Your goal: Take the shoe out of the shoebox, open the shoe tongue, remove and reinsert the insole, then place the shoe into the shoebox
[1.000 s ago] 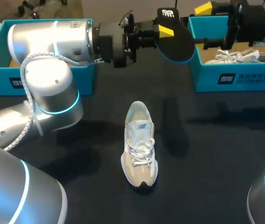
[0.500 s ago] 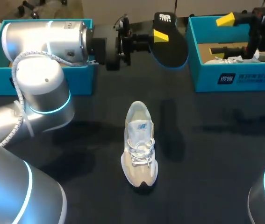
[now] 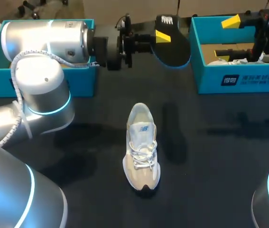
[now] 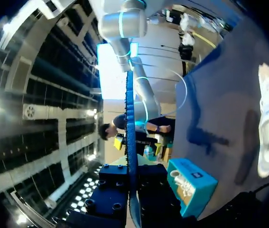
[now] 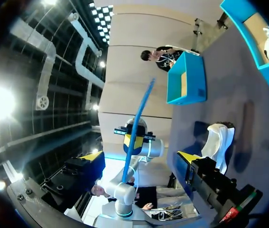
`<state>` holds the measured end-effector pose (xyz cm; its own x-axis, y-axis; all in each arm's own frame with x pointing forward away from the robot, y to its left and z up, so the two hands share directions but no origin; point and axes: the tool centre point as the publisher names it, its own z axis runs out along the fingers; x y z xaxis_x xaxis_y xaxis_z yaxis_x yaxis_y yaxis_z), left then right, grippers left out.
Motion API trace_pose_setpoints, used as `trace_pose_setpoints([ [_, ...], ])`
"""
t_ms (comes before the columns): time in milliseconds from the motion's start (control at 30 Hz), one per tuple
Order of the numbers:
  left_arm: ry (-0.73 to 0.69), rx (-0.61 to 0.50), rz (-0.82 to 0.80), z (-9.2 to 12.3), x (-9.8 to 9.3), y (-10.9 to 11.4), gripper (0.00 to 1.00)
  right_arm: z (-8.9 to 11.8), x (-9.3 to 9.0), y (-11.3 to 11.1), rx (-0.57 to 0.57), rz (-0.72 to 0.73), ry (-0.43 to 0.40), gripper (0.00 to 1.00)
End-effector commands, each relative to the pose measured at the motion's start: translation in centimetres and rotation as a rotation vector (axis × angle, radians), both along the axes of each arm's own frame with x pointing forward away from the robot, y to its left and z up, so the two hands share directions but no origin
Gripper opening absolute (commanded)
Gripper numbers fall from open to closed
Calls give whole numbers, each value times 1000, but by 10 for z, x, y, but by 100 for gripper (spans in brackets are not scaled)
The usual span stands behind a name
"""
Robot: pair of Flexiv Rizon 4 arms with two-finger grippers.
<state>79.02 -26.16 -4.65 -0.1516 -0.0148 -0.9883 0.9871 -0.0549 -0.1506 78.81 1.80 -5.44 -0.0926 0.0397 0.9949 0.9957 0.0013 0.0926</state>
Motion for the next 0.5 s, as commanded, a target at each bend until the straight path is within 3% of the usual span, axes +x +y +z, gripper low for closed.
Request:
trace_pose_setpoints([
  [33, 443, 179, -50, 11, -7, -1, 0, 0, 0, 1, -2, -2, 1, 100],
  [67, 555, 231, -20, 12, -9, -1, 0, 0, 0, 1, -2, -2, 1, 100],
  [167, 824, 219, -63, 14, -10, 2, 0, 0, 0, 1, -2, -2, 1, 100],
  [433, 1335, 116, -83, 3, -5, 4, 0, 0, 0, 1, -2, -2, 1, 100],
  [500, 1550, 74, -105, -2, -6, 2, 0, 0, 0, 1, -2, -2, 1, 100],
])
